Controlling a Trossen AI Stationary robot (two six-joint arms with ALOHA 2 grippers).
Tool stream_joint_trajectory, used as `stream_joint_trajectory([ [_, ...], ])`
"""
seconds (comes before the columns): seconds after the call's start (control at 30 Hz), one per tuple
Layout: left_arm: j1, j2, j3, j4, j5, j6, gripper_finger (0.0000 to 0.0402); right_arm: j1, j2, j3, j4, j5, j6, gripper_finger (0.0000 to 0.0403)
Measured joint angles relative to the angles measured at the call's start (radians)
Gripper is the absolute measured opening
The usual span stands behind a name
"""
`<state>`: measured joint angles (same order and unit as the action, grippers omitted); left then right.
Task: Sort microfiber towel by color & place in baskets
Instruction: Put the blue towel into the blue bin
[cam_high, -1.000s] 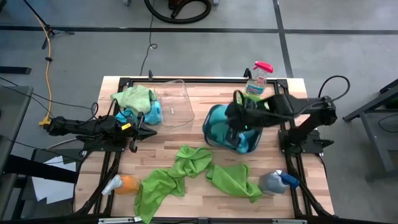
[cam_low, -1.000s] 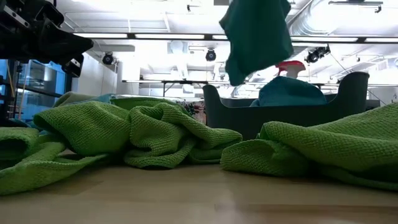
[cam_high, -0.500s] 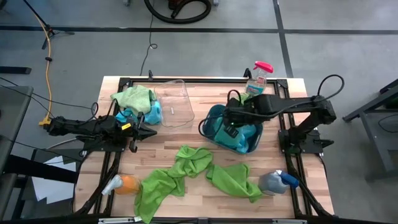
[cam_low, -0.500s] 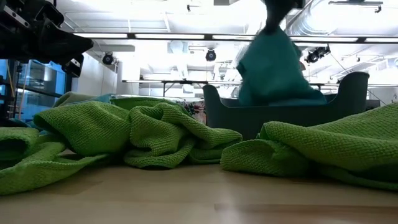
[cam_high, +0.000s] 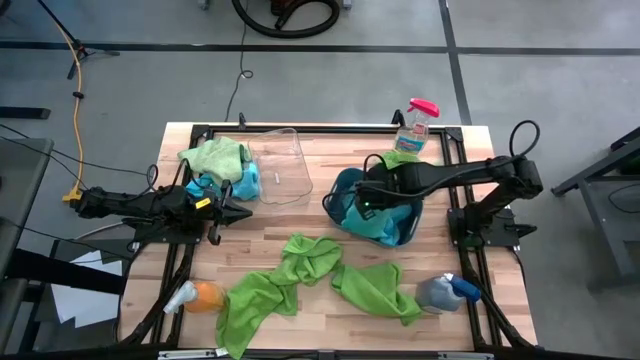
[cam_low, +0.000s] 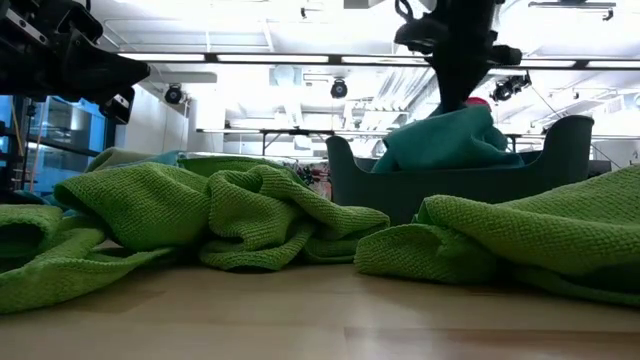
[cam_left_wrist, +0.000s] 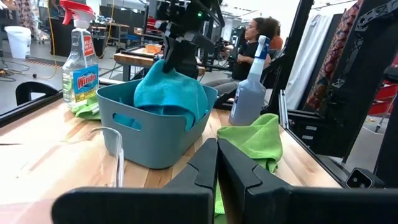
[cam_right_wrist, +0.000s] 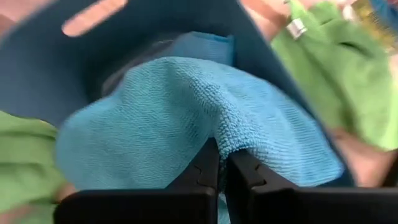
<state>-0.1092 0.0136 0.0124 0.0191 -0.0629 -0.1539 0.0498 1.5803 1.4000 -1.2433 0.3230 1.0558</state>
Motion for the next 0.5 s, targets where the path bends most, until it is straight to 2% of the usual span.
stream_joint_trajectory([
  [0.2, 0.0, 0.0, 0.0, 0.0, 0.0, 0.0, 0.0, -0.004, 0.0, -0.076, 0.146, -0.021, 0.12, 0.0],
  [0.5, 0.0, 0.0, 0.0, 0.0, 0.0, 0.0, 0.0, -0.05, 0.0, -0.285, 0.427, -0.084, 0.277, 0.0],
])
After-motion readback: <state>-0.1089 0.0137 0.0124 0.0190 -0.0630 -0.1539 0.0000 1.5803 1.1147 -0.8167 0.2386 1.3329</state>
